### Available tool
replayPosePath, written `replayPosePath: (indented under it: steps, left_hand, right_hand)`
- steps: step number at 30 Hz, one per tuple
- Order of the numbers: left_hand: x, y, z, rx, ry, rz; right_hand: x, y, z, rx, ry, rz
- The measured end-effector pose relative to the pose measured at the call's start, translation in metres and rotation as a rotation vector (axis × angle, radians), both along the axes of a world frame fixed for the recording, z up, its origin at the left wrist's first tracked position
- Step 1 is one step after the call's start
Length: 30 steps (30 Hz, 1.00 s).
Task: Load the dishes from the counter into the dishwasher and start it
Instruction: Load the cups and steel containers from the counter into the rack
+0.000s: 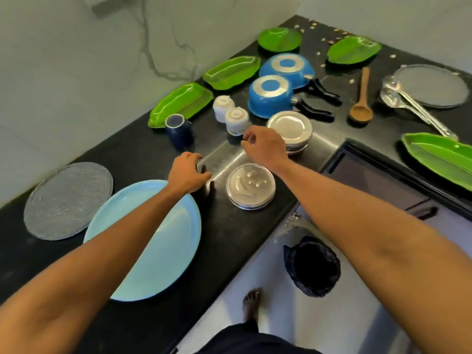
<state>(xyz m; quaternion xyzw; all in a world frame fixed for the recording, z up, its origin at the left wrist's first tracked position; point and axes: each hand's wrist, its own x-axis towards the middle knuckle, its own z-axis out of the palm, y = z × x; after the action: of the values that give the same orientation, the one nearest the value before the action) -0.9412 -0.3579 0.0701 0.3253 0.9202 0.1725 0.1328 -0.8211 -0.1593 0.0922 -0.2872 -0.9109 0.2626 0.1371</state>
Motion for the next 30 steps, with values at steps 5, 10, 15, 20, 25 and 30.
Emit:
replayPosePath:
  steps: [5,10,15,20,25,30]
  left_hand:
    - [-0.038,-0.001,-0.008,-0.161,-0.066,-0.018]
    - [-0.046,-0.001,-0.013,-0.130,-0.004,-0.046]
    - [-0.053,0.002,-0.020,-0.140,-0.005,-0.038]
    - [-0.055,0.004,-0.025,-0.159,-0.013,-0.009]
    - [-0.051,0.004,-0.023,-0.169,-0.063,0.033]
    - [-0.052,0.002,-0.009,-0.143,-0.088,0.046]
  right_hand:
    - [-0.074,-0.017,-0.004,-0.085,0.016,0.207]
    - [-0.145,-0.036,-0.010,-0.107,-0.057,0.337]
    - [-0.194,-0.054,-0.018,-0.117,-0.103,0.337]
    - [-0.204,-0.066,-0.032,-0.080,-0.104,0.320]
    - [-0.198,-0.067,-0.022,-0.027,-0.071,0.326]
    - [-0.173,-0.048,-0.003,-0.010,0.019,0.269]
